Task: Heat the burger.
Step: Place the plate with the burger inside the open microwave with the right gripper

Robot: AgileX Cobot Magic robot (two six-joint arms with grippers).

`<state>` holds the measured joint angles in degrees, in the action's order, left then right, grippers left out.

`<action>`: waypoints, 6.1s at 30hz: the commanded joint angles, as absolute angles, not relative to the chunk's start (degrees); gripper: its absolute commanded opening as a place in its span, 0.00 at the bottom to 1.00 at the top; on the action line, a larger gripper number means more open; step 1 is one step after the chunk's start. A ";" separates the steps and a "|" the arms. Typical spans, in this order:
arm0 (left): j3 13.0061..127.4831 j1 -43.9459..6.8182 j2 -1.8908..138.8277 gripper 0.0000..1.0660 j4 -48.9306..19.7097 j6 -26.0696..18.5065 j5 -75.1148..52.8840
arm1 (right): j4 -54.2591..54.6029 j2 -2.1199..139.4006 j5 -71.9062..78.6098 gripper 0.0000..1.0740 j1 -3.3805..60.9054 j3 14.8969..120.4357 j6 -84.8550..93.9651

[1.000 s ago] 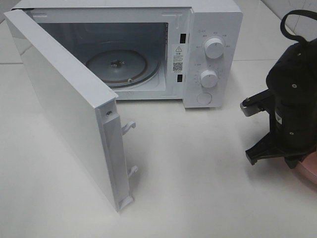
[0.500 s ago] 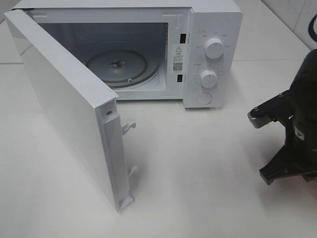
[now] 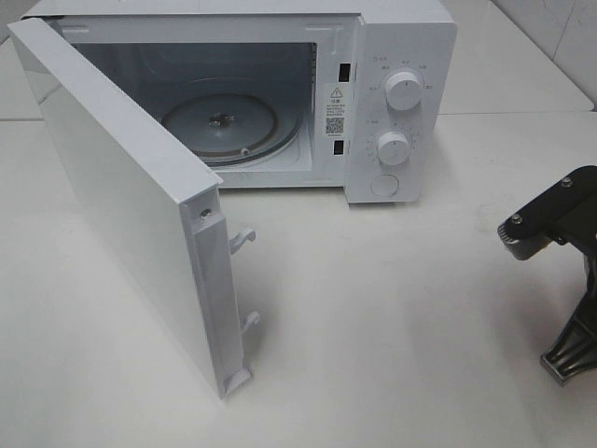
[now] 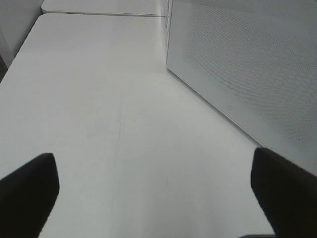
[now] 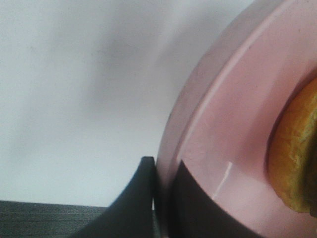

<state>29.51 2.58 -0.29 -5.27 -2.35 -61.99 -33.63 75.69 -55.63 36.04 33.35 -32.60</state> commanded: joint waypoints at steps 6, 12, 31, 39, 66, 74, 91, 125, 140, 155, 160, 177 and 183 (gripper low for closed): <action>29.56 2.52 -1.26 0.92 -5.39 -2.23 -61.25 | -37.76 68.87 -62.57 0.00 40.85 31.51 -27.50; 29.56 2.52 -1.26 0.92 -5.39 -2.23 -61.25 | -38.04 65.72 -62.91 0.00 42.40 31.46 -22.86; 29.56 2.52 -1.26 0.92 -5.39 -2.23 -61.25 | -39.42 63.37 -54.37 0.00 42.40 31.46 0.80; 29.56 2.52 -1.26 0.92 -5.39 -2.23 -61.25 | -38.85 63.37 -50.42 0.00 42.40 31.46 7.22; 29.56 2.52 -1.26 0.92 -5.39 -2.23 -61.25 | -38.79 63.37 -30.94 0.00 42.40 31.46 30.83; 29.56 2.52 -1.26 0.92 -5.39 -2.23 -61.25 | -34.32 63.37 -26.99 0.00 42.40 31.46 41.20; 29.56 2.52 -1.26 0.92 -5.39 -2.23 -61.25 | -11.86 63.37 -24.58 0.00 33.17 31.63 78.04; 29.56 2.52 -1.20 0.92 -5.39 -2.23 -61.25 | 1.03 71.79 -21.94 0.00 32.43 40.34 98.43; 29.56 2.52 -1.20 0.92 -5.39 -2.23 -61.25 | 1.72 80.67 -22.46 0.00 32.43 48.01 99.75; 29.56 2.52 -1.20 0.92 -5.39 -2.23 -61.25 | 1.66 89.32 -23.95 0.00 33.69 56.32 99.35; 29.56 2.52 -1.20 0.92 -5.39 -2.23 -61.25 | 1.49 92.07 -23.95 0.00 34.38 58.38 99.24; 29.56 2.52 -1.20 0.92 -5.39 -2.23 -61.25 | 1.72 100.84 -25.44 0.00 34.38 68.18 97.57; 29.56 2.52 -1.20 0.92 -5.39 -2.23 -61.25 | 1.66 104.28 -25.44 0.00 34.38 72.25 96.54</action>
